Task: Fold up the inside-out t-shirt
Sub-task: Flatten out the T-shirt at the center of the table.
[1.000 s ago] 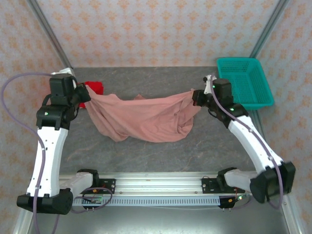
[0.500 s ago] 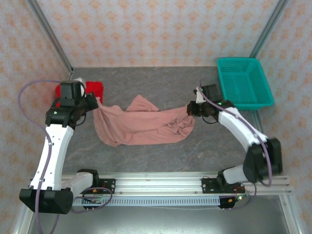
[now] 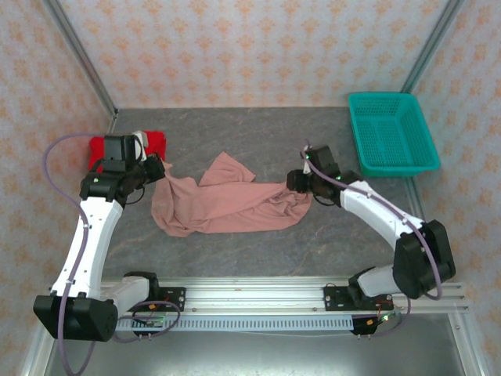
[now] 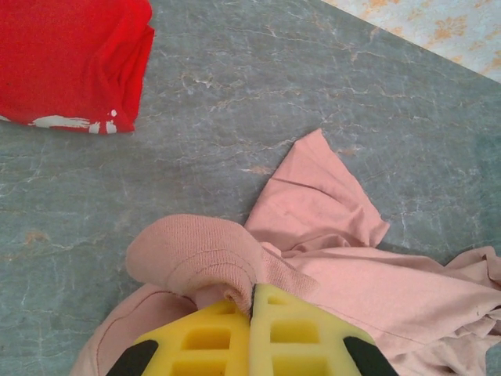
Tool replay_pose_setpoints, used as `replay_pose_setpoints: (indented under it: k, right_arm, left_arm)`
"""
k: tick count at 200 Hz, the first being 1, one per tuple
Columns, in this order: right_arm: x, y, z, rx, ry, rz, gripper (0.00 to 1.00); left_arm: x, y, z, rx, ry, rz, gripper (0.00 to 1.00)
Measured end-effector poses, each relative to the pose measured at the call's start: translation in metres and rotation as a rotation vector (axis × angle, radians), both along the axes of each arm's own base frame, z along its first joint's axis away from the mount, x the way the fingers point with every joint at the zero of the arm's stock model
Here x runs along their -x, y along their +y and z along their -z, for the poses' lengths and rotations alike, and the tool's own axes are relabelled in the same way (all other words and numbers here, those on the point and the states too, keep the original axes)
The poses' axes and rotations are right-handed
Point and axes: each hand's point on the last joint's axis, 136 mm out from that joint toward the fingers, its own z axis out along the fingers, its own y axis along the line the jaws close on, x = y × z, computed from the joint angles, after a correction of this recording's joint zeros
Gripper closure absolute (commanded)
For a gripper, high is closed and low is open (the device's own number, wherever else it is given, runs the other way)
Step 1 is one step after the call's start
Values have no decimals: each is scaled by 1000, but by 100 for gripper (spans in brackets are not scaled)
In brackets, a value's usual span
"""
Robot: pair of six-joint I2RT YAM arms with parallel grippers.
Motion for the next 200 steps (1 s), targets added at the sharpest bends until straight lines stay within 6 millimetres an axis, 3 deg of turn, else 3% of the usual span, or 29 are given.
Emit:
replay_pose_setpoints:
  k: [25,50,82,134,200]
  right_arm:
    - [9,18,22,-8,50,-37,63]
    - [5,23,49,5,107,-31,63]
    - [0,27,69,14,142,-30,63]
    - [-15,33,77,29,148,-23,70]
    - [-22,18,74,104,121,11,100]
  left_arm:
    - [-3,-1,-1,6,-9,3,100]
    - [-3,-2,-2,9,-12,6,100]
    - [-3,-2,-2,9,-12,6,100]
    - [-3,-2,-2,9,-12,6,100]
    - [-3,-2,-2,8,-11,5,100]
